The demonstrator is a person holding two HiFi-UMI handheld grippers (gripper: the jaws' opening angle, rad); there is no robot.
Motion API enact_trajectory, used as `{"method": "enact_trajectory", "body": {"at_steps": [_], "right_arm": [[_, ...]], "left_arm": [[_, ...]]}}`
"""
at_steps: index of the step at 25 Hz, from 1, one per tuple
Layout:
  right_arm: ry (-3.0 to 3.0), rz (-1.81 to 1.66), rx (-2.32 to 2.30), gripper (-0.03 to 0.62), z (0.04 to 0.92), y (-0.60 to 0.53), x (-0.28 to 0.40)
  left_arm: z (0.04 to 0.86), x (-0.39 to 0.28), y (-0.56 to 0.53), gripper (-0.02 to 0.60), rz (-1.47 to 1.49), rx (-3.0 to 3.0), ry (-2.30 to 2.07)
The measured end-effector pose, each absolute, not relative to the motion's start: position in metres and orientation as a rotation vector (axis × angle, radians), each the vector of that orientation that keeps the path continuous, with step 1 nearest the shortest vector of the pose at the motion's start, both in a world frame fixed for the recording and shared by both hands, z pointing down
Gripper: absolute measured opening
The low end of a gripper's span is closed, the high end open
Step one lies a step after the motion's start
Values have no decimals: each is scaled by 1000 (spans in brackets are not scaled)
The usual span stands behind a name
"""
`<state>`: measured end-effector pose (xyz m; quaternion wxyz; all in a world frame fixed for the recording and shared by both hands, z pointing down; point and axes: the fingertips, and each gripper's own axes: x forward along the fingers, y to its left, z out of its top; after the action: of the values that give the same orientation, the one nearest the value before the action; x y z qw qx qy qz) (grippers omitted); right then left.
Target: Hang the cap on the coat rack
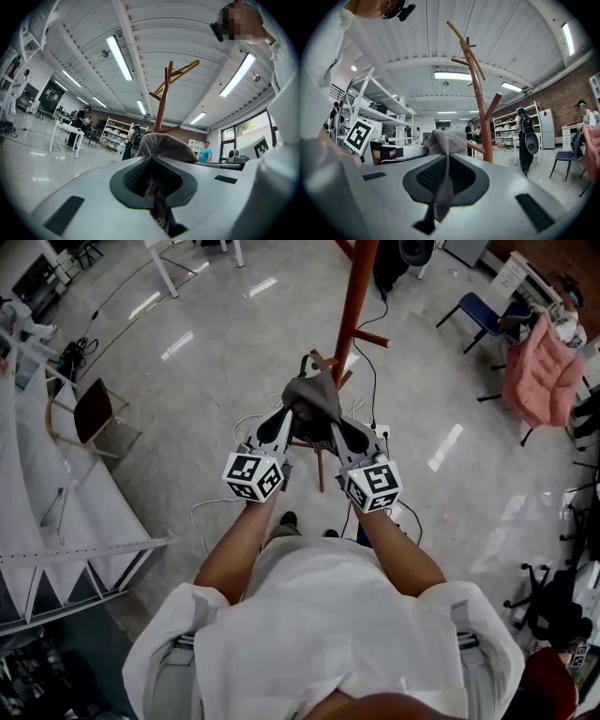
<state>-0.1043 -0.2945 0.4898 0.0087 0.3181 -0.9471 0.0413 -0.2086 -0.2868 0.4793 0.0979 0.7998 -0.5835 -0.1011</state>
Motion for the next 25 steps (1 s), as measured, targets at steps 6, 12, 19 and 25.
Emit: {"method": "enact_trajectory", "body": {"at_steps": [6, 12, 19, 25], "right_arm": [[-2923, 155, 1033, 28, 499, -308, -106], [-2883, 177, 1087, 28, 513, -318, -106], [-2842, 206, 1157, 28, 520, -332, -91], [-2815, 218, 1197, 28, 525, -339, -82]], "left_arm": [[490, -210, -304, 20, -300, 2368, -1675], [504, -211, -315, 20, -303, 2373, -1623], [511, -197, -332, 20, -297, 2383, -1551], [516, -187, -344, 20, -295, 2394, -1497]]}}
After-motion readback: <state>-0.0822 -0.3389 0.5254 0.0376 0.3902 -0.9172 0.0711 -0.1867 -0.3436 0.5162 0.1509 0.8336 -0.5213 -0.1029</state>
